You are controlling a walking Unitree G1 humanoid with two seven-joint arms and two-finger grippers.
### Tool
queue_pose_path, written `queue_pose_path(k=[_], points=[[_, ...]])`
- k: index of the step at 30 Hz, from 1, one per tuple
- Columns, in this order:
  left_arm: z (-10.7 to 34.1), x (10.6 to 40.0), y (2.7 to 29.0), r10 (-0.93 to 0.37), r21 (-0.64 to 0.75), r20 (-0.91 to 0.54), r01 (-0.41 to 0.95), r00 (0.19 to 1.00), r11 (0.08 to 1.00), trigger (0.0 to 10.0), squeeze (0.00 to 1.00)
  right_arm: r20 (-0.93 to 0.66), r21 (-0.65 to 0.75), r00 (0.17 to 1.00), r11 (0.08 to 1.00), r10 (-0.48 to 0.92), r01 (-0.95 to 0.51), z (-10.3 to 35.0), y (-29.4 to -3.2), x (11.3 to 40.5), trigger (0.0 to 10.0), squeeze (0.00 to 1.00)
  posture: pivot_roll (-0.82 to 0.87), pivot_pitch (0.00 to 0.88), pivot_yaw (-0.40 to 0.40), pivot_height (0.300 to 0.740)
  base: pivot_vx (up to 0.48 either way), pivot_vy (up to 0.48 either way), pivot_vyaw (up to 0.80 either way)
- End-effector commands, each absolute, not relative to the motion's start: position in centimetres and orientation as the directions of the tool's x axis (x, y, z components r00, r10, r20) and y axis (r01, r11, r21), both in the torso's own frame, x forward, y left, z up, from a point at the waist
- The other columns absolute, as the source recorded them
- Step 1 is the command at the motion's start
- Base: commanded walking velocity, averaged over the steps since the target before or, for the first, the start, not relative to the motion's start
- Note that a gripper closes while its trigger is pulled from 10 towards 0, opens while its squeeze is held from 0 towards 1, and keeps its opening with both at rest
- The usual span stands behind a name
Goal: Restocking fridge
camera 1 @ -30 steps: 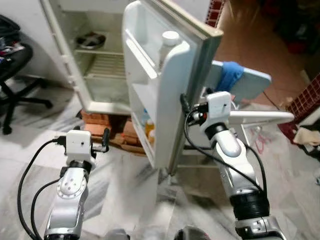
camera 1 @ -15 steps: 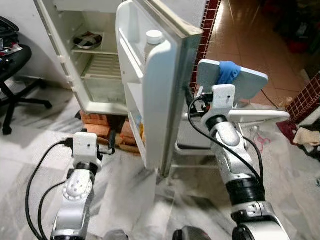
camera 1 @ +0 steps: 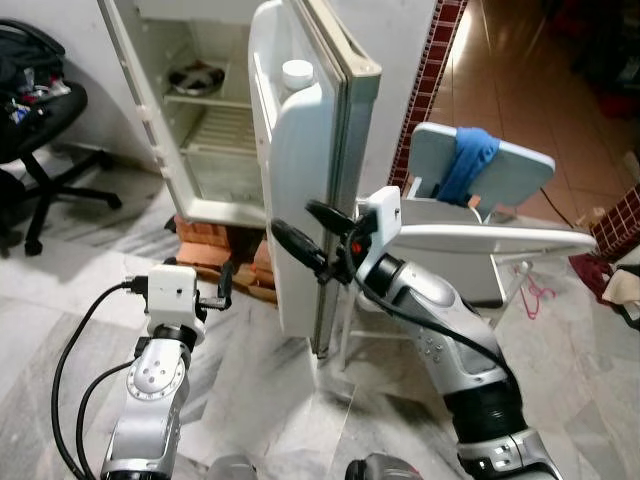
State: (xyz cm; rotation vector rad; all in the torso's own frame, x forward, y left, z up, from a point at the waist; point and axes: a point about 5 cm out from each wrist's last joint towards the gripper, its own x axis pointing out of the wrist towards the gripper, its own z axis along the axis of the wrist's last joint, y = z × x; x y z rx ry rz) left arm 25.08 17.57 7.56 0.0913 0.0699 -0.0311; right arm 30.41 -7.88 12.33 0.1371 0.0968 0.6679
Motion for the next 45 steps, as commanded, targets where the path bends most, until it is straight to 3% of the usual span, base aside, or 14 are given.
queue_pose_path(k=[1,6,13,14,17,20,21,25,27,30,33,35,38,45], points=[[7.7,25.2,17.7,-0.030,0.095,-0.073,0.037,0.997,0.995,10.0,0.00,-0.026,0.099,0.850,0.847,0.526,-0.522,13.3,-9.0,31.5,10.0,0.00,0.10,0.029,-0.008,0.740,0.000,0.000,0.00],[7.6,25.3,17.6,-0.037,0.098,-0.078,0.045,0.996,0.994,10.0,0.00,-0.020,0.032,0.915,0.915,0.404,-0.403,14.7,-10.1,33.3,10.0,0.00,0.11,0.025,-0.009,0.740,0.000,0.000,0.00],[7.6,25.4,17.6,-0.034,0.102,-0.077,0.042,0.996,0.994,10.0,0.00,0.074,0.092,0.858,0.853,0.508,-0.513,16.1,-7.7,34.1,10.0,0.00,0.11,0.024,-0.011,0.740,0.000,0.000,0.00],[7.6,25.4,17.6,-0.038,0.104,-0.077,0.046,0.996,0.994,10.0,0.00,0.129,0.178,0.800,0.780,0.586,-0.600,17.3,-5.4,33.7,10.0,0.00,0.11,0.022,-0.011,0.740,0.000,0.000,0.00],[7.6,25.4,17.6,-0.041,0.105,-0.076,0.049,0.996,0.993,10.0,0.00,0.161,0.225,0.770,0.736,0.618,-0.638,18.0,-4.3,33.4,10.0,0.00,0.11,0.022,-0.010,0.740,0.000,0.000,0.00],[7.6,25.6,17.5,-0.048,0.113,-0.074,0.056,0.996,0.992,10.0,0.00,0.313,0.359,0.480,0.365,0.820,-0.859,20.7,1.4,30.0,10.0,0.00,0.12,0.017,-0.010,0.740,0.000,0.000,0.00],[7.6,25.6,17.5,-0.048,0.113,-0.074,0.056,0.996,0.992,10.0,0.00,0.313,0.359,0.480,0.365,0.820,-0.859,20.7,1.4,30.0,10.0,0.00,0.12,0.017,-0.010,0.740,0.000,0.000,0.00],[7.6,25.5,17.4,-0.050,0.114,-0.071,0.058,0.996,0.992,10.0,0.00,0.356,0.341,0.238,0.112,0.903,-0.933,21.3,3.1,26.4,10.0,0.00,0.13,0.016,-0.016,0.740,0.000,0.000,0.00],[7.6,25.4,17.4,-0.050,0.113,-0.072,0.058,0.996,0.992,10.0,0.00,0.356,0.345,0.221,0.093,0.908,-0.934,21.2,3.1,26.1,10.0,0.00,0.13,0.016,-0.016,0.740,0.000,0.000,0.00],[7.6,25.3,17.6,-0.046,0.106,-0.073,0.054,0.996,0.993,10.0,0.00,0.235,0.325,0.318,0.234,0.918,-0.916,18.5,2.1,26.9,10.0,0.00,0.13,0.018,-0.017,0.740,0.000,0.000,0.00],[7.6,25.4,17.7,-0.043,0.103,-0.073,0.051,0.996,0.993,10.0,0.00,0.131,0.261,0.472,0.429,0.872,-0.865,16.4,-0.1,28.5,10.0,0.00,0.12,0.021,-0.013,0.740,0.000,0.000,0.00],[7.5,25.5,17.9,-0.035,0.100,-0.081,0.043,0.996,0.994,10.0,0.00,0.058,0.205,0.607,0.585,0.793,-0.784,15.2,-2.7,29.8,10.0,0.00,0.11,0.023,-0.004,0.740,0.000,0.000,0.00],[7.4,25.5,18.0,-0.028,0.090,-0.093,0.037,0.995,0.995,10.0,0.00,0.005,0.139,0.729,0.721,0.685,-0.679,14.2,-6.5,30.5,10.0,0.00,0.10,0.026,0.003,0.740,0.000,0.000,0.00],[7.4,25.6,17.9,-0.078,0.141,-0.092,0.091,0.993,0.986,10.0,0.00,-0.030,-0.080,0.867,0.864,0.497,-0.497,13.2,-13.0,30.7,10.0,0.00,0.07,0.033,0.023,0.740,0.000,0.252,0.00]])
